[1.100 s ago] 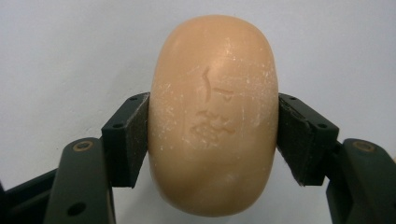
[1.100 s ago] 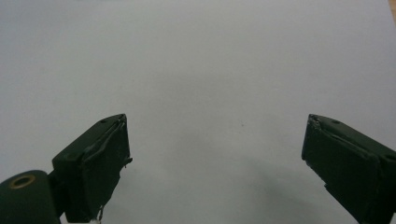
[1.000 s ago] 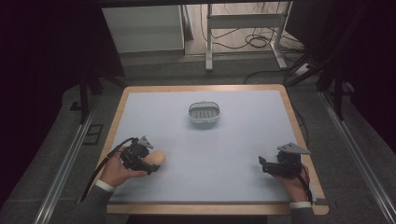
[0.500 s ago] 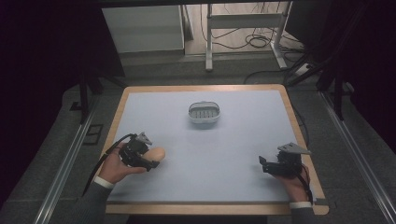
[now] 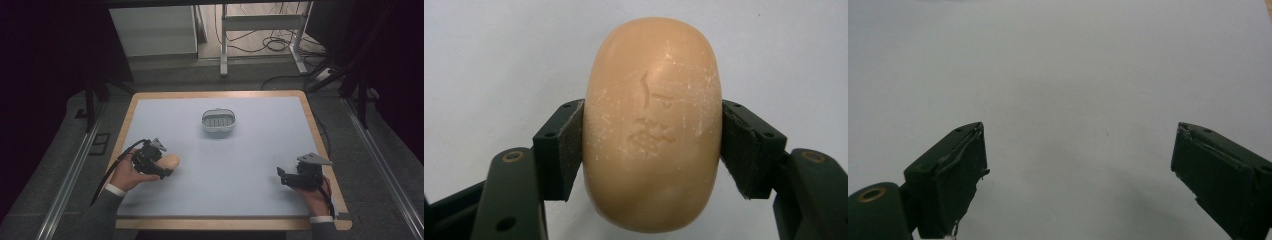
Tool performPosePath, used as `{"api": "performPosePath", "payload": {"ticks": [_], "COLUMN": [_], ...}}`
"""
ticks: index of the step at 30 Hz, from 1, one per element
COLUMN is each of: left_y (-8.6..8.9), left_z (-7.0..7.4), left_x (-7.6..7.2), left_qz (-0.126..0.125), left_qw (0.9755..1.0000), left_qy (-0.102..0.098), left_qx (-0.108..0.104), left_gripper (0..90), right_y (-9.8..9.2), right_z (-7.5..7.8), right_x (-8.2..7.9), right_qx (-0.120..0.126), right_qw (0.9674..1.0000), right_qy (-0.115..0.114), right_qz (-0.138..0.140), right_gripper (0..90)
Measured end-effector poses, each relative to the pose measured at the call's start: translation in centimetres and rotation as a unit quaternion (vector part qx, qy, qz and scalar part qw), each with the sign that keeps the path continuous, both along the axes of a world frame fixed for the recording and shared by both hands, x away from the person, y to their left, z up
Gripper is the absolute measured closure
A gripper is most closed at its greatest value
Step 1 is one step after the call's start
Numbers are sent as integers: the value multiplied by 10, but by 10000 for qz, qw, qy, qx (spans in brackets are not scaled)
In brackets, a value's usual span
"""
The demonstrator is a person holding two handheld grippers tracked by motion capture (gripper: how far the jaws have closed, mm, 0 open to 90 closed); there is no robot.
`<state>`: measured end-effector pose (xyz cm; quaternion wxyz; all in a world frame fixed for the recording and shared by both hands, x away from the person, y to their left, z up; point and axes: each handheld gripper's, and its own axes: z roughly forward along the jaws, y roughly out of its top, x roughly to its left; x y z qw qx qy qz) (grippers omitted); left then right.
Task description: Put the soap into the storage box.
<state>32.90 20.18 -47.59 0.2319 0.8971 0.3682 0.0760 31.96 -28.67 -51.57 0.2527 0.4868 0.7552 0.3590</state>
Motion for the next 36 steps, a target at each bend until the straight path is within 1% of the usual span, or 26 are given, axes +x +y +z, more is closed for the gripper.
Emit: {"api": "performPosePath", "payload": {"ticks": [3,6,10,13,22,28,36], "left_y": [-1,-1,-2,-3,-4,-6,-8], "left_z": [1,2,1,1,5,5,5], "left_x": [2,3,5,8,10,16,20], "left_qz": [-25,3,-17,-14,-40,-61,-50], "left_qw": [10000,10000,10000,10000,10000,10000,10000], "left_qy": [-11,-6,8,24,-43,-8,-12], "left_qx": [23,0,8,19,12,26,46], "left_gripper": [326,326,325,326,326,326,326], "right_y": [0,0,0,0,0,0,-2], "right_z": [0,0,0,1,1,0,0], "right_x": [0,0,0,0,0,0,0], "right_qx": [-17,17,-17,9,-29,-51,-44], "right_qw": [10000,10000,10000,10000,10000,10000,10000], "right_qy": [-12,-7,-12,-12,-7,0,-2], "right_qz": [31,12,27,28,32,24,10], "right_gripper": [76,76,76,76,79,80,80]}}
